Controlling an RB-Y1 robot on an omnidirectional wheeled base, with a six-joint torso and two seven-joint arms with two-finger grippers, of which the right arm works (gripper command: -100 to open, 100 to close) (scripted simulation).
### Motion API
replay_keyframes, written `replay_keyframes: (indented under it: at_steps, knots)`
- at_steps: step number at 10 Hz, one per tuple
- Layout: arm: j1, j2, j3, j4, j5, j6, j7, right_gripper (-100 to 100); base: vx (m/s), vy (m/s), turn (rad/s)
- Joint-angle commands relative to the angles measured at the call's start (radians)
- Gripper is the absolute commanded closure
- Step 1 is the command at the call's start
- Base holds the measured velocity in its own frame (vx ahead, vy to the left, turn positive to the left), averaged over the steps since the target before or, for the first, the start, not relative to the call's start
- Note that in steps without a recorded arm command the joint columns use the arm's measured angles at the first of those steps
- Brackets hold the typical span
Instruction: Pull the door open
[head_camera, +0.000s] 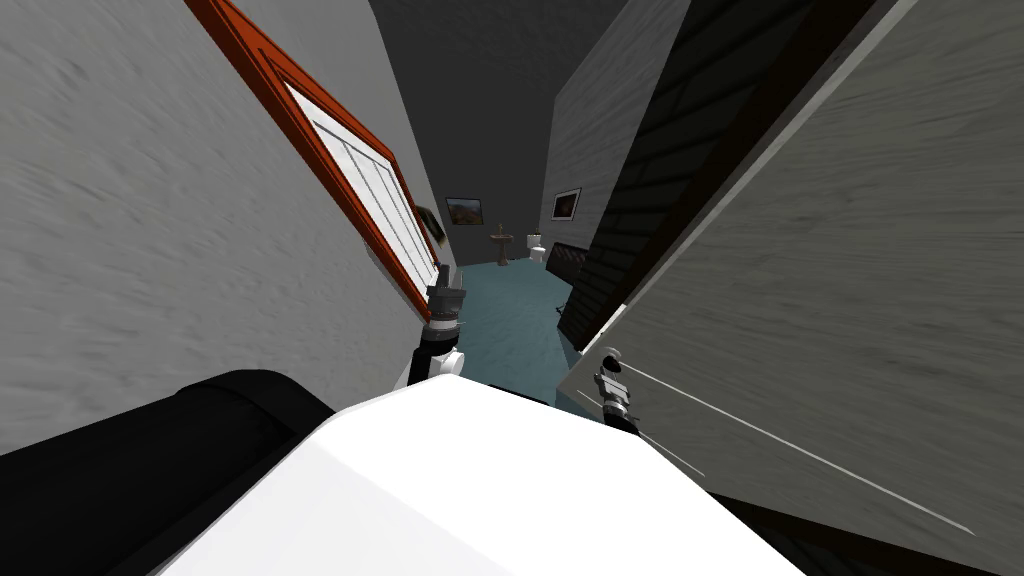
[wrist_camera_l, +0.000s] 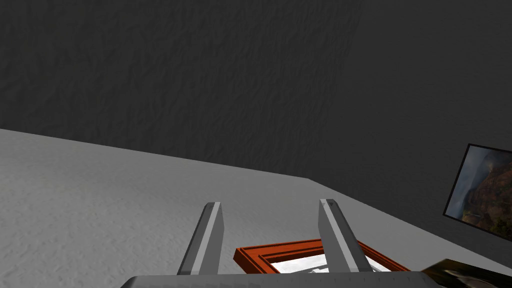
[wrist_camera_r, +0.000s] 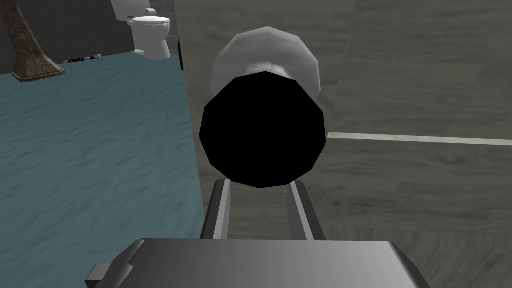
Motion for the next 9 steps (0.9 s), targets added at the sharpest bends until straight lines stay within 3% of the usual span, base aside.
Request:
replay_keyframes:
  at_steps: [1, 4, 5, 6, 9]
  knots:
    - [0.005, -0.021, 0.015, -0.024, 0.013, -0.026, -0.024, 100, -0.241, 0.010, 0.078]
    - [0.016, -0.046, 0.044, -0.038, 0.033, -0.046, -0.060, 100, -0.221, -0.020, 0.064]
    - [0.016, -0.046, 0.044, -0.038, 0.033, -0.046, -0.060, 100, -0.141, 0.008, 0.018]
    - [0.022, -0.037, 0.053, -0.020, 0.034, -0.025, -0.061, 100, -0.043, 0.006, 0.006]
    - [0.046, -0.068, 0.086, -0.029, 0.053, -0.059, -0.101, 100, -0.161, -0.034, 0.086]
